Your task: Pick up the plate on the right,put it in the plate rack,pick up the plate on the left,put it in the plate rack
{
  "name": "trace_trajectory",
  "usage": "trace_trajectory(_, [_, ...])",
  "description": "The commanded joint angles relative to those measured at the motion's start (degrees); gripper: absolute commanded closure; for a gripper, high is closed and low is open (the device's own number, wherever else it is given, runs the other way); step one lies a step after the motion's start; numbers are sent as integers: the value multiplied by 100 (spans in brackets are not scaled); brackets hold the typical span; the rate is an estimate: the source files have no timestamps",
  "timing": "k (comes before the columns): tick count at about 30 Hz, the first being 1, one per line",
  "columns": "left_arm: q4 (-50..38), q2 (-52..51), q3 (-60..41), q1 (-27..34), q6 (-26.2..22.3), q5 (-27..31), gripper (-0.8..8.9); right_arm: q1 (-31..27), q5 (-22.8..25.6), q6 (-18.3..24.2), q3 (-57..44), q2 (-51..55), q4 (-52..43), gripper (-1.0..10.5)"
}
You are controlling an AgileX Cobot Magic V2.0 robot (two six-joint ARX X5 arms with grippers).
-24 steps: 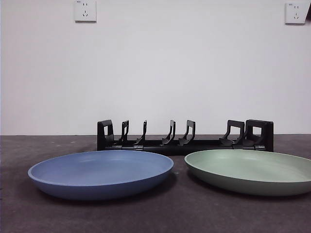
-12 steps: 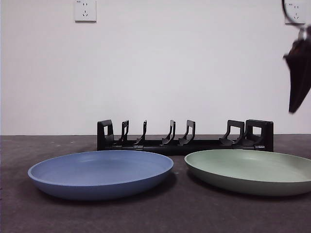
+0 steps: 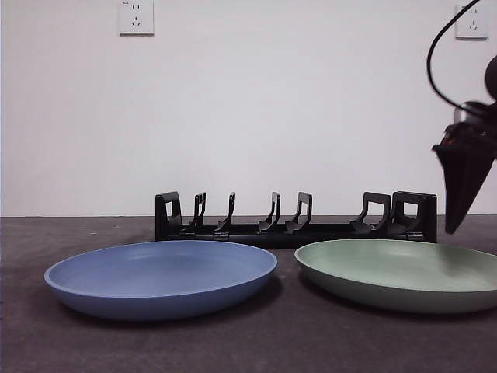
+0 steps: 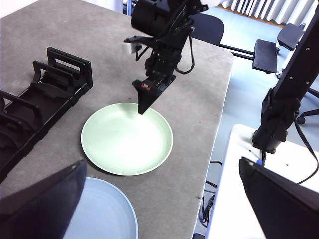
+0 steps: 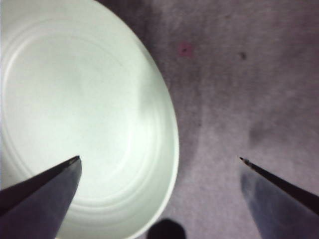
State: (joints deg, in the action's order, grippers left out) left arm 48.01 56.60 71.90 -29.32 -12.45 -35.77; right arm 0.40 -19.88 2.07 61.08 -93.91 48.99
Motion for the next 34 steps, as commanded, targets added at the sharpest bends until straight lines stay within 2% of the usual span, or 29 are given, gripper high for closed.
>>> trace_trajectory(1, [-2,15,-11,-15,-94,-17,92,142,57,-46,4,-173,-85,417])
trace_trajectory(4, [2,22,-11,-15,-94,-17,92,295,304,-107,4,-271,-212,452])
trace_trajectory(9, [37,22,-11,-15,-94,-15,92,415,448,-208,4,-297,-361,779])
trace_trajectory(11, [44,31,-11,-15,-94,-17,92,415,450,-210,4,-302,-385,832])
trace_trajectory(19, [87,31,-11,-15,-122,-22,92,413,450,-254,4,-313,-361,839])
trace_trajectory(24, [131,31,-11,-15,-133,-22,92,413,450,-254,4,-313,-404,948])
trace_trajectory(34, [210,31,-11,-251,-348,2,92,413,492,-254,4,-363,-492,957])
